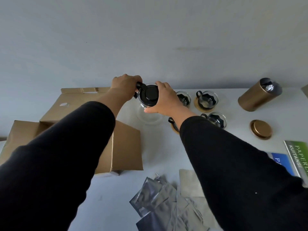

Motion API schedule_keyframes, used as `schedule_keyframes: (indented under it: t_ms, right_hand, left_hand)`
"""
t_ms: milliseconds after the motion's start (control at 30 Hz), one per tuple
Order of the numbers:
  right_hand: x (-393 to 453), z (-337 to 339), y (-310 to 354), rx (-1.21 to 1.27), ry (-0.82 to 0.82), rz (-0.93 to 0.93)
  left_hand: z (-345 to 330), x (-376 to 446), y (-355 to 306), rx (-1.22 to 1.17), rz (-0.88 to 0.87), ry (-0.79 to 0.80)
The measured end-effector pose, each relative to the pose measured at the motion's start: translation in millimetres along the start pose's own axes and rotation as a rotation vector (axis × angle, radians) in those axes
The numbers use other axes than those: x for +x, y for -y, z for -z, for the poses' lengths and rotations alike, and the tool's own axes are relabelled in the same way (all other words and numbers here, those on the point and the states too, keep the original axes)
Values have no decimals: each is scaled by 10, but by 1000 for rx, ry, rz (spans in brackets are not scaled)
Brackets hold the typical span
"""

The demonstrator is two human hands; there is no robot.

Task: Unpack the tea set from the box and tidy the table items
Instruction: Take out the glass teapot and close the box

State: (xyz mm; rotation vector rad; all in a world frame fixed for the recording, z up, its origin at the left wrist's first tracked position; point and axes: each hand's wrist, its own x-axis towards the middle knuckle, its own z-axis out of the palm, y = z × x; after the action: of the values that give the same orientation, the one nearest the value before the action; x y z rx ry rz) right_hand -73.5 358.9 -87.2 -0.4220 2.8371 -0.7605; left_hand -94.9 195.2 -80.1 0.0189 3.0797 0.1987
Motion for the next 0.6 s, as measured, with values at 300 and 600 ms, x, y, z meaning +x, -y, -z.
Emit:
schedule_keyframes:
  t_ms: [300,600]
  right_hand:
    - [129,-63,-146,-8,53,10]
    - [149,-140,-221,-9,72,19]
  left_hand:
    - [-162,111,-11,4,24,22]
    - [-272,114,-17,3,34,38]
